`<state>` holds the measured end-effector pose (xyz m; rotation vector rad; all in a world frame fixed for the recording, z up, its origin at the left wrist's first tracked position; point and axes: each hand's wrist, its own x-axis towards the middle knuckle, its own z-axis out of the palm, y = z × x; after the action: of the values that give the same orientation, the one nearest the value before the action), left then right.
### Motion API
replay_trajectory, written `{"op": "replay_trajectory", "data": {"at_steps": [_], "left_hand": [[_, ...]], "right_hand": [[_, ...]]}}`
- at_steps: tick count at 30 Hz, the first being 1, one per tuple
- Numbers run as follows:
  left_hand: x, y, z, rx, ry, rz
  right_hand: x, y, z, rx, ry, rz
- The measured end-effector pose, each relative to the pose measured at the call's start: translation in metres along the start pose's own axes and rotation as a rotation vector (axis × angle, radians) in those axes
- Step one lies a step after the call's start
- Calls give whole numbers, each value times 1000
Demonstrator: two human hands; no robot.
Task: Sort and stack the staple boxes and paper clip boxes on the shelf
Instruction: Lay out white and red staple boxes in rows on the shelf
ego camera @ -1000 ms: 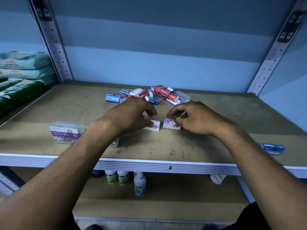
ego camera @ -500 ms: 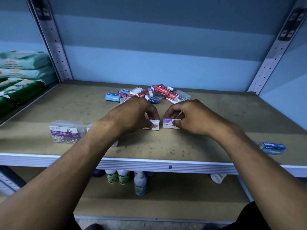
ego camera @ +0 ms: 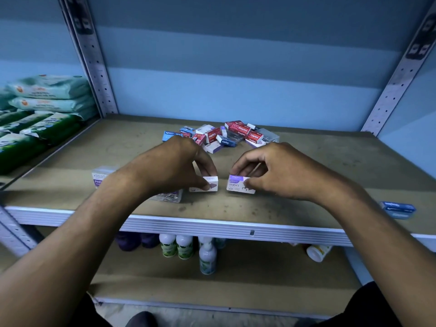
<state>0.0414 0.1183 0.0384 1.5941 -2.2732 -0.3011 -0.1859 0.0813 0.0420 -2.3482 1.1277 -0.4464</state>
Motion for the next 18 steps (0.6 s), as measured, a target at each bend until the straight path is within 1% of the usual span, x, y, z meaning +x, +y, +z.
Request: {"op": "replay_trajectory", "data": {"at_steps": [7,18], "left_hand": [[-10,-3,3,-52,-72,29],[-6,4,12,-63,-111,34]], "right_hand": [[-5,0,0,-5,-77,18],[-9,-3,0,-29,-138,20]]}}
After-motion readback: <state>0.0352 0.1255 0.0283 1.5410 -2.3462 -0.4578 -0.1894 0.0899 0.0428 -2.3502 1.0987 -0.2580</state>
